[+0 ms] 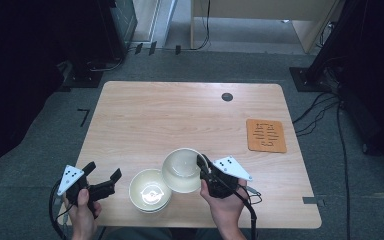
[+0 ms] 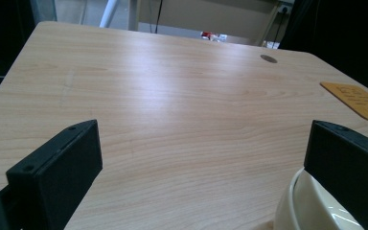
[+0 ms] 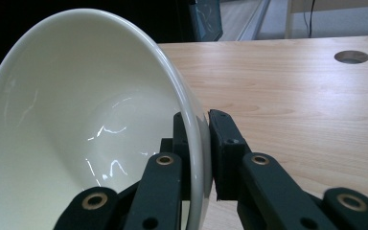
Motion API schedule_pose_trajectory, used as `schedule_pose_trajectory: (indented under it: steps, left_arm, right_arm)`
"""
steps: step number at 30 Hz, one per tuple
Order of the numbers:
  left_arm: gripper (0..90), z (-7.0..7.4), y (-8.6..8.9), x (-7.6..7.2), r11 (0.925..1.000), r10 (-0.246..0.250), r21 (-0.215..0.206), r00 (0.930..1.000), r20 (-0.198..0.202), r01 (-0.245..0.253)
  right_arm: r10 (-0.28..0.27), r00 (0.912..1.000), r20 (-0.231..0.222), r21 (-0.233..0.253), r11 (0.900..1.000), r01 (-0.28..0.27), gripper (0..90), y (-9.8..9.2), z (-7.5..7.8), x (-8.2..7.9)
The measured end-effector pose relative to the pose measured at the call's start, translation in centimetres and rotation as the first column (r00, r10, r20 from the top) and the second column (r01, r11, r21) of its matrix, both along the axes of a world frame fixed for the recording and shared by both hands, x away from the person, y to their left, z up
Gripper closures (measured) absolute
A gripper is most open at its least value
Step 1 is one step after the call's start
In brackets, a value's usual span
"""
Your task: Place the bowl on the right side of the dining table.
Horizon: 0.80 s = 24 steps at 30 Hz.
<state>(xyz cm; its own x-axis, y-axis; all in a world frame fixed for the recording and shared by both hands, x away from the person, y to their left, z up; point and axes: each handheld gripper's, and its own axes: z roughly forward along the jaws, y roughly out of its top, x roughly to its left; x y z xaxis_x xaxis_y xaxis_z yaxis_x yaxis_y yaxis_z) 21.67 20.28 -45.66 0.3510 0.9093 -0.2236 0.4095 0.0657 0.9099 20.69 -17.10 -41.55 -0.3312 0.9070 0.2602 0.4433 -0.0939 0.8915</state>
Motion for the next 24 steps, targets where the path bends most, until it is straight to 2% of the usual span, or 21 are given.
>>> schedule_pose_trajectory:
  steps: [10, 15, 24]
  left_arm:
    - [0.0, -1.3, 0.4, 0.6, 0.9991, 0.027, 0.035, 0.9987, -0.044, -0.025]
    - [0.0, -2.0, 0.7, 1.0, 0.9976, 0.049, 0.053, 0.995, -0.087, -0.045]
    - [0.0, -2.9, 0.8, 1.4, 0.9938, 0.066, 0.097, 0.9904, -0.122, -0.054]
  right_arm:
    - [-0.034, 0.9994, 0.004, 0.003, 0.999, 0.034, 82.9, -1.1, 0.1, 0.3]
    - [-0.047, 0.9989, 0.004, 0.003, 0.999, 0.047, 82.9, -1.6, 0.1, 0.5]
    - [-0.082, 0.9966, -0.002, 0.006, 0.997, 0.082, 82.9, -2.6, 0.0, 0.8]
